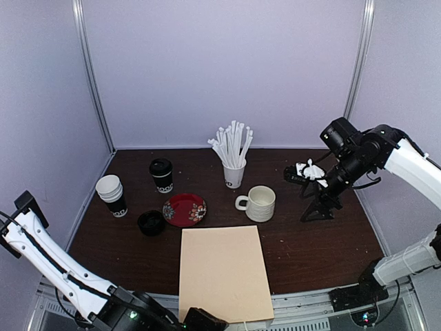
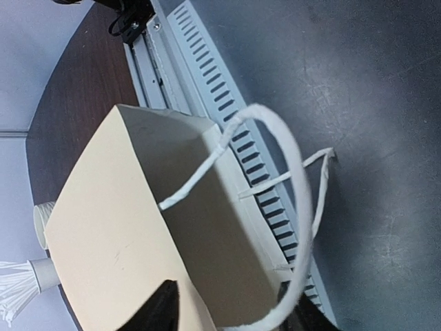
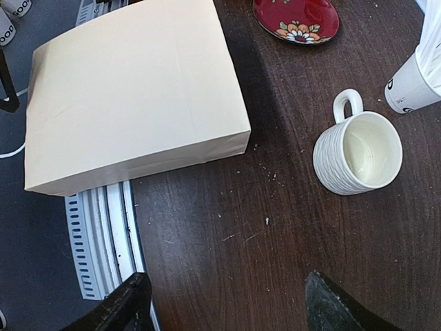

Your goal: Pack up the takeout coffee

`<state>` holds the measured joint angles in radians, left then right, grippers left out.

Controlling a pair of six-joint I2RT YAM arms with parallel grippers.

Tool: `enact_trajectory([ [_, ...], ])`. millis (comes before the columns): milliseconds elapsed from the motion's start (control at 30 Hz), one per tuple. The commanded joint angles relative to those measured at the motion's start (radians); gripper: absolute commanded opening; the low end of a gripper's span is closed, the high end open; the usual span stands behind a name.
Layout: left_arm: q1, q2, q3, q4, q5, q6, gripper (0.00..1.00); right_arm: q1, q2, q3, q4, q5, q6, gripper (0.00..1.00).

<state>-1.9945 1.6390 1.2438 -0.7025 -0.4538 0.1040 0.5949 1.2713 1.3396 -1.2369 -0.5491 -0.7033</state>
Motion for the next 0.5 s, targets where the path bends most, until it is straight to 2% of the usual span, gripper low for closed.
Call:
enact_trajectory([
  [0, 0.003, 0.044, 0.088, 0.028, -0.069, -0.021, 0.38, -0.004, -0.043, -0.009, 0.008, 0.025, -0.004, 0.8],
  [67, 0.003, 0.045, 0.115, 0.009, -0.086, -0.028, 0.12, -0.005, -0.048, -0.01, 0.011, 0.019, -0.004, 0.8],
  [133, 0.006, 0.024, 0.125, 0.005, -0.095, -0.026, 0.0, -0.004, -0.053, -0.017, 0.021, 0.013, -0.002, 0.8],
  [267, 0.043, -0.027, 0.137, -0.001, -0.094, -0.038, 0.0, -0.004, -0.056, -0.034, 0.043, 0.017, -0.001, 0.8],
  [467, 0.151, -0.131, 0.138, -0.007, -0.178, -0.015, 0.0, -0.008, -0.056, -0.043, 0.073, 0.018, 0.008, 0.79],
])
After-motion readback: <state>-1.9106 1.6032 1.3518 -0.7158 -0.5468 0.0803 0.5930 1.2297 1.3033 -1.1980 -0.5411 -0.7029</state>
